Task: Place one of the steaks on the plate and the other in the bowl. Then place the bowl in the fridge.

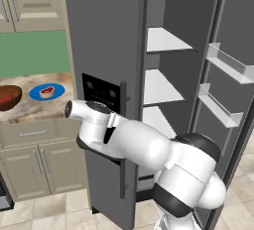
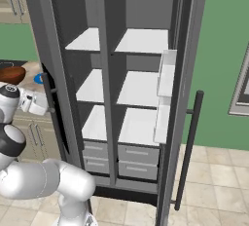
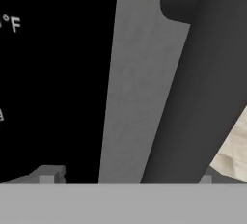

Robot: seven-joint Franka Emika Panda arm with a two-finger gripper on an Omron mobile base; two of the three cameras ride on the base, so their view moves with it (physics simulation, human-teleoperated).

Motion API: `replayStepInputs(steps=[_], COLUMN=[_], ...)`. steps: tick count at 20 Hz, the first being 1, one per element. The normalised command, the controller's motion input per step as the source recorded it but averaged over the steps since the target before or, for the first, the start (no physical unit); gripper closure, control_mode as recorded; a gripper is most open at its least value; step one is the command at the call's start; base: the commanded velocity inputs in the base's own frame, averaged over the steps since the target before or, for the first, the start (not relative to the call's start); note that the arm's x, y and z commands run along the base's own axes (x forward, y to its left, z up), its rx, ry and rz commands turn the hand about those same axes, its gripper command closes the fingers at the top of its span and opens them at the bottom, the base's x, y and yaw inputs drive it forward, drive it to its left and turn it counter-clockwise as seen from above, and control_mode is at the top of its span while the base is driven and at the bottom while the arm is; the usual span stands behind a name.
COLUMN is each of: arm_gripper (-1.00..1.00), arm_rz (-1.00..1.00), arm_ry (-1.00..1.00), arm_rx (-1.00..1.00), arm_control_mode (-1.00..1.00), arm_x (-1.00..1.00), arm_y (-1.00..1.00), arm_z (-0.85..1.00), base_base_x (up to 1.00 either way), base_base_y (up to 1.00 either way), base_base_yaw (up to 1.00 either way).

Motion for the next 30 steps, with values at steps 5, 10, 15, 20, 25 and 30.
replayStepInputs(steps=[5, 10, 15, 20, 25, 30], arm_gripper=[-1.0, -1.0, -1.0, -1.0, -1.0, -1.0], arm_rz=[0.0, 0.0, 0.0, 0.11, 0.04, 0.07], arm_ry=[0.0, 0.0, 0.02, 0.0, 0.0, 0.07], arm_rx=[-0.05, -0.11, -0.03, 0.16, 0.33, 0.25], arm_control_mode=[-1.0, -1.0, -1.0, -1.0, -1.0, -1.0], arm_x=[-0.48, -0.78, -0.98, -0.92, -0.15, 0.0], arm_y=[0.26, 0.23, -0.1, -0.55, -0.78, -0.7], arm_z=[0.04, 0.1, 0.2, 0.03, 0.39, 0.84], base_base_x=[0.0, 0.0, 0.0, 0.0, 0.0, 0.0], base_base_y=[0.0, 0.0, 0.0, 0.0, 0.0, 0.0], base_base_yaw=[0.0, 0.0, 0.0, 0.0, 0.0, 0.0])
